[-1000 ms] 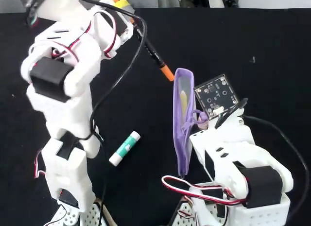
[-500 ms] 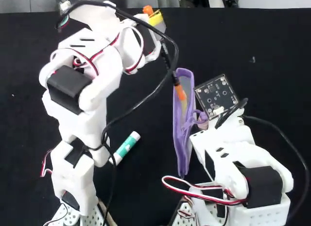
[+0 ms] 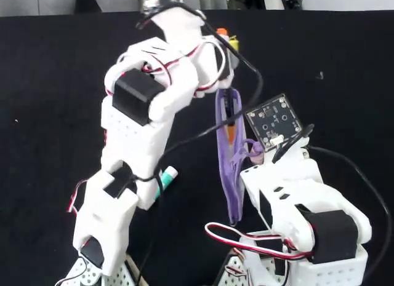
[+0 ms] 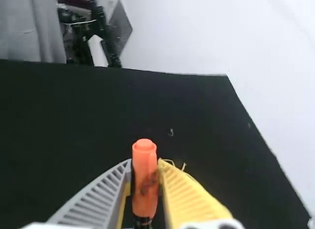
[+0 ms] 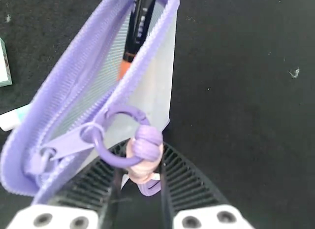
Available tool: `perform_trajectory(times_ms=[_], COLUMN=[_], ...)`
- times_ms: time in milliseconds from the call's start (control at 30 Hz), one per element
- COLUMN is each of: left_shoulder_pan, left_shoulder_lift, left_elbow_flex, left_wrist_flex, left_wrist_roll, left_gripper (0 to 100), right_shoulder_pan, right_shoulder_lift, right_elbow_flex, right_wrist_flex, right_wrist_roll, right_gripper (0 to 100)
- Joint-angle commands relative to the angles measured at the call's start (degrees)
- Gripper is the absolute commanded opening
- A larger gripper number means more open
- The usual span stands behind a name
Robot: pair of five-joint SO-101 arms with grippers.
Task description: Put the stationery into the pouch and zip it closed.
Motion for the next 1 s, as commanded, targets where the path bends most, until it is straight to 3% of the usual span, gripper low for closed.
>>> perform_trajectory(times_ms=[0, 167, 433, 600, 700, 833, 967], left_shoulder_pan=[3.03, 3.38, 3.21, -8.92, -19.56, -28.44, -29.23], left_shoulder_lift=[-0.35, -1.58, -10.64, -13.71, -12.57, -12.13, -16.0], left_elbow_flex=[-2.51, -2.86, -2.59, -2.33, 0.84, 15.52, 36.79], left_wrist_flex=[1.14, 0.97, 0.97, 1.14, 1.23, 1.23, 1.32], left_wrist_roll=[-4.75, -3.43, -3.6, -2.02, 4.84, 10.11, 10.02], left_gripper=[11, 24, 26, 25, 25, 25, 25], right_shoulder_pan=[0.62, 0.62, 0.62, 0.62, 0.62, 0.62, 0.62], right_shoulder_lift=[-0.22, -0.22, -0.22, -0.22, -0.22, -0.22, -0.22], right_elbow_flex=[-0.04, 0.04, 0.04, 0.04, 0.04, 0.04, 0.04], right_wrist_flex=[0.53, 0.53, 0.53, 0.53, 0.53, 0.53, 0.53], right_wrist_roll=[-0.09, -0.09, -0.09, -0.09, -0.09, -0.09, -0.09], right_gripper=[1.1, 1.1, 1.1, 1.1, 1.1, 1.1, 1.1])
